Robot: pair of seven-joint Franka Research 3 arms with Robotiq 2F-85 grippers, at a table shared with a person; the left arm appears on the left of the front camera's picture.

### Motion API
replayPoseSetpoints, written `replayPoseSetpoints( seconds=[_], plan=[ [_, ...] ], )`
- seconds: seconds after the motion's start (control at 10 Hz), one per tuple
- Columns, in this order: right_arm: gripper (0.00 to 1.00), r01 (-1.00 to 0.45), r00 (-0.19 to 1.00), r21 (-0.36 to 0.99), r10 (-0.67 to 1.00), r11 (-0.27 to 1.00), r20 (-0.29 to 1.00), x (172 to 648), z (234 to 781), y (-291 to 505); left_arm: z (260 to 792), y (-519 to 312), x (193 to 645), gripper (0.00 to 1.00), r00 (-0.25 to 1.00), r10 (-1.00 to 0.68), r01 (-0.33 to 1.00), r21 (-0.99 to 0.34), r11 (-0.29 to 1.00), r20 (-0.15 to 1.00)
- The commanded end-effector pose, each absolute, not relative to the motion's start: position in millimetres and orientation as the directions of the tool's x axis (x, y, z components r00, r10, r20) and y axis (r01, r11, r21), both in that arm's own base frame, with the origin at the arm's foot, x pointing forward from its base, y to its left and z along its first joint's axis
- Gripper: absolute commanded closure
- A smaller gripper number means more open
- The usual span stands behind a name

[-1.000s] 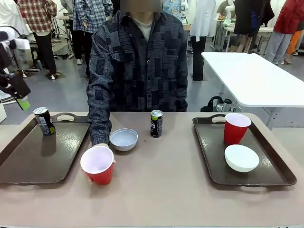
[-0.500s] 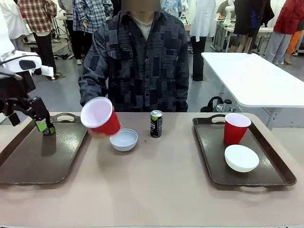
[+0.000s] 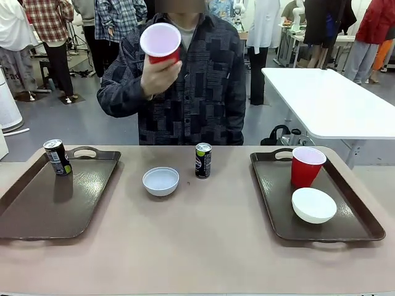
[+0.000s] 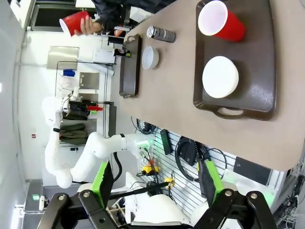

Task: Prepare tableware on both trays.
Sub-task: Pick up a Picnic Bowl from the table and place it on a Handle tray.

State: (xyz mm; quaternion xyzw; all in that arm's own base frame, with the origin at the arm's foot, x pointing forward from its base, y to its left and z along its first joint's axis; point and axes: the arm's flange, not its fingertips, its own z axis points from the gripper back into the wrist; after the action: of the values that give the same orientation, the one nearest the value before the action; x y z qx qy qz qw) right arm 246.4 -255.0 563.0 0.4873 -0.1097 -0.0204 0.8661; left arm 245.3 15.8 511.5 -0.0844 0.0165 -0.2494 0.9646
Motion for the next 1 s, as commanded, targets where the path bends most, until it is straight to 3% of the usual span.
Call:
replayPoseSetpoints(
  seconds=[0.0, 0.9],
  plan=[
    [0.03, -0.096, 0.973, 0.854, -0.134, 0.511, 0.189, 245, 562, -253, 505, 14, 263, 0.00, 0.874, -0.485, 0.481, -0.144, 0.865, 0.005],
    [0.03, -0.075, 0.975, 0.846, -0.138, 0.528, 0.173, 247, 563, -254, 507, -64, 317, 0.00, 0.908, -0.397, 0.409, -0.079, 0.909, 0.136]
  ],
)
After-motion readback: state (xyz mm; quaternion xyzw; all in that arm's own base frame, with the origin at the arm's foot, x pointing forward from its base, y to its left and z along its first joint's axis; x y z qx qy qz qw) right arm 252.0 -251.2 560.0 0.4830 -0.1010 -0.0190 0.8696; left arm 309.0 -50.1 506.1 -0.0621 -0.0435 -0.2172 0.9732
